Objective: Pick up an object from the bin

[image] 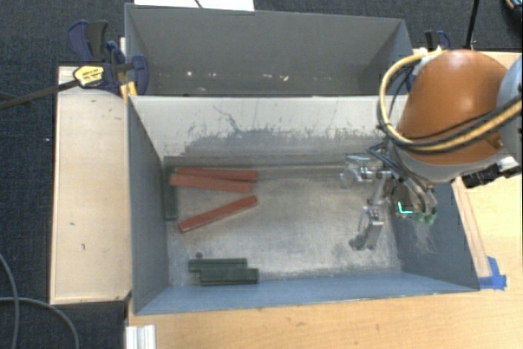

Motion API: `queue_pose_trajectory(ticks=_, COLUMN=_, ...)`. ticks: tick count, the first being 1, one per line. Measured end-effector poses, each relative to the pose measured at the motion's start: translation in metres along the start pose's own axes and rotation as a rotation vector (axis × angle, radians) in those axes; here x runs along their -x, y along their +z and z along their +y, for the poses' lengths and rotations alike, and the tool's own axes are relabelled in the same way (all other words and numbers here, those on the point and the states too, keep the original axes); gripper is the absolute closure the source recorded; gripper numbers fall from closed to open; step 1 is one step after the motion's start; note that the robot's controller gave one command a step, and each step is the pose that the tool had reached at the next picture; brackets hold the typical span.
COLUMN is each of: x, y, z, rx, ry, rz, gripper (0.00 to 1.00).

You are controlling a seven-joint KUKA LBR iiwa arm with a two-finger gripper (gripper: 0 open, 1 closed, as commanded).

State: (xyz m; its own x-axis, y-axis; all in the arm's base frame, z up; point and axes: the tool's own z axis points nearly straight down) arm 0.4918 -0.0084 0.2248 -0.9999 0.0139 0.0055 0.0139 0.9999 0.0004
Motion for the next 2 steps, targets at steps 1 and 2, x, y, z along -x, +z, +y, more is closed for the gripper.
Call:
queue_pose_trajectory(ticks=1, x=0.004, y=0.157, z=-0.085, rx=-0.001, ry=-0.241, rz=-0.004, gripper=0.0)
queue_pose_trajectory(ticks=2, x=-0.005, y=0.123, z=-0.014, rx=0.003, ry=-0.301, rz=-0.007, gripper=0.0)
